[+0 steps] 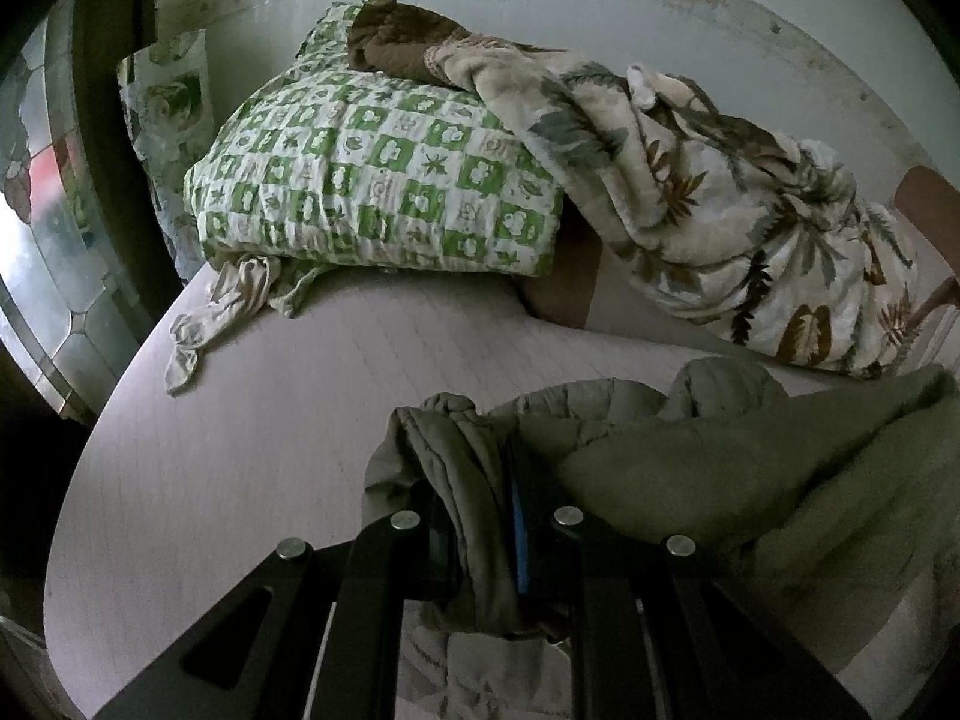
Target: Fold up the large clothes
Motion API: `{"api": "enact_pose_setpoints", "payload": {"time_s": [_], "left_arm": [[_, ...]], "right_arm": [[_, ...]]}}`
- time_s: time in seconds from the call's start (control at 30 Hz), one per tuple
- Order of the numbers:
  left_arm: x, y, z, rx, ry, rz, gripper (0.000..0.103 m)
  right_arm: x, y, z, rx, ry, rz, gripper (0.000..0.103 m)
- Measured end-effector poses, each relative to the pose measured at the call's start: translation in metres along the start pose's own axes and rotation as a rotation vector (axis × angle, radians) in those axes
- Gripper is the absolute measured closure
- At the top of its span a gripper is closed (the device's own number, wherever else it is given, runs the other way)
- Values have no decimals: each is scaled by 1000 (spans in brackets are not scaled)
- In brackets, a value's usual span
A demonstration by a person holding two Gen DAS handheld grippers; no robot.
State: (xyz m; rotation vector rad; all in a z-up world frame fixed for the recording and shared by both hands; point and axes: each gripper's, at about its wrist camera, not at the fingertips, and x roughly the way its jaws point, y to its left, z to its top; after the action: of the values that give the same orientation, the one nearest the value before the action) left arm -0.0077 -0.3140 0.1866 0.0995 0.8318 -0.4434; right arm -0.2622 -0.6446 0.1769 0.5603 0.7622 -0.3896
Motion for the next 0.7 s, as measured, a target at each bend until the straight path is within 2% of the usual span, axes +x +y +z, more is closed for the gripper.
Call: {"api": "enact_pose_setpoints", "payload": {"time_s": [0.3,0.33,0.7], "left_arm": [[49,-11,17,26,41,28,89],[56,-12,17,24,47,30,89],[116,-23,19,52,85,63,89]], "right_arm": [[54,1,28,6,44,-41,80],[60,0,29,9,104,-62,80],[122,-13,38,39,147,-90,80]]}}
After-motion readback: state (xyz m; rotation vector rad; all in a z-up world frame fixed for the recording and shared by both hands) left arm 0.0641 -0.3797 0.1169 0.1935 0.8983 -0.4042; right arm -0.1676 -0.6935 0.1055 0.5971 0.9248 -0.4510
